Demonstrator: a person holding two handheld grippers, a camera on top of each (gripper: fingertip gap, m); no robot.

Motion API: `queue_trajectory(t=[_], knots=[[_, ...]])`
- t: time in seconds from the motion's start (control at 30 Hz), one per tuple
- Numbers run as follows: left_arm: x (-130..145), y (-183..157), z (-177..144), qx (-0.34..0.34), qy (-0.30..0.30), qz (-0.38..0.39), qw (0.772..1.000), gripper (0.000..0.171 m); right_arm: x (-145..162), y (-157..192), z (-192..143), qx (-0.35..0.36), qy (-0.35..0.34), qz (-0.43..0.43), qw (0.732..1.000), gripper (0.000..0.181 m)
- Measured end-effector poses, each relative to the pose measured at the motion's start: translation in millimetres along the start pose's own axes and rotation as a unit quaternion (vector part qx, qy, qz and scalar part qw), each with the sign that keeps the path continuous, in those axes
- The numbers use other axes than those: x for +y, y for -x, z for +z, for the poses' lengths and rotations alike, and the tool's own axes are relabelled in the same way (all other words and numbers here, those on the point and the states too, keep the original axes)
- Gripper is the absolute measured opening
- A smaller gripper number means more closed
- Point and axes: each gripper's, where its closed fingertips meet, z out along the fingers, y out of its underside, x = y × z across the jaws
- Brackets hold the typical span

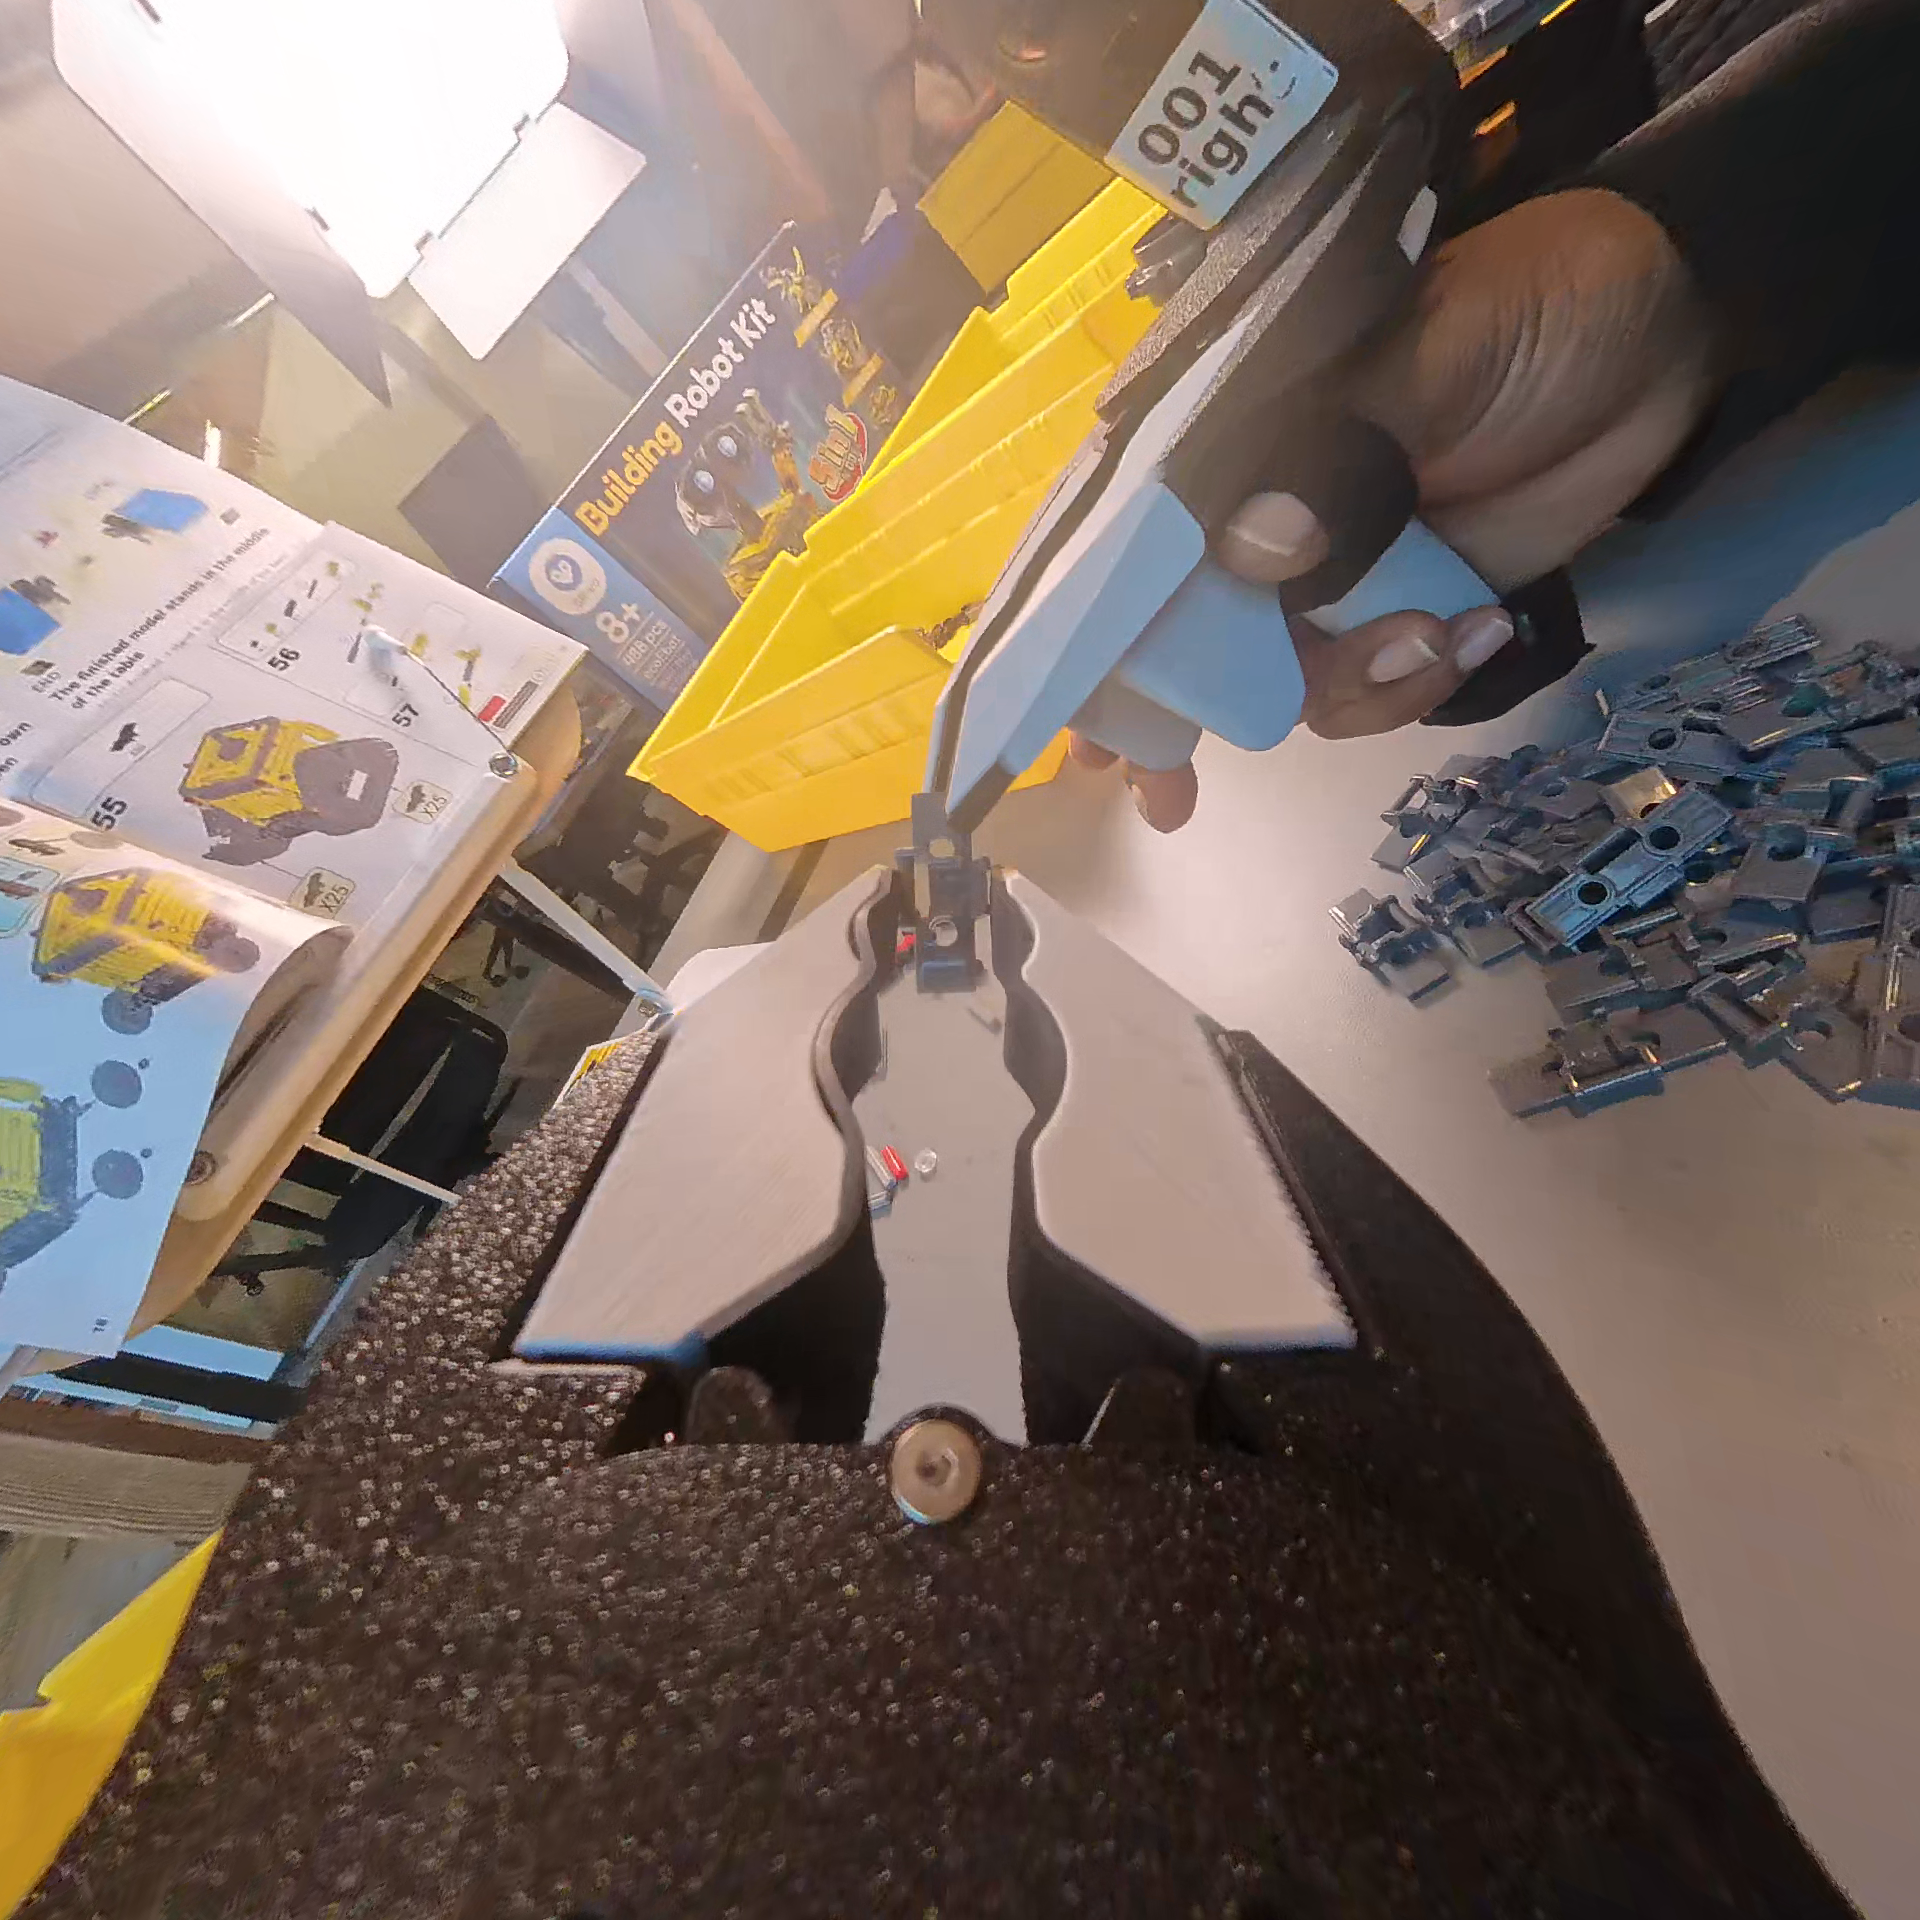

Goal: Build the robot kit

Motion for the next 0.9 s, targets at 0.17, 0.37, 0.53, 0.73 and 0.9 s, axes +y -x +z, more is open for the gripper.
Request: queue_trajectory(t=[0.17, 0.37, 0.53, 0.73, 0.9], knots=[[-5, -1, -1, 0.009, -0.024, -0.029, 0.999, 0.016, -4, 4, -3, -0.017, -0.018, -0.001, 1.000, 0.003], [-9, 10, -9, 0.083, -0.090, -0.250, 0.960, 0.037, -19, 7, -14, -0.001, -0.053, -0.088, 0.995, 0.003], [-18, 13, -17, 0.156, -0.138, -0.365, 0.907, 0.034, -21, 22, -14, 0.030, -0.054, -0.255, 0.965, 0.002], [-11, 16, -18, 0.237, -0.142, -0.545, 0.792, 0.030, -9, 18, -12, 0.130, 0.001, -0.493, 0.860, 0.003], [-2, 15, -13, 0.274, -0.152, -0.663, 0.680, 0.022, -8, 20, -10, 0.173, 0.017, -0.602, 0.779, 0.002]])
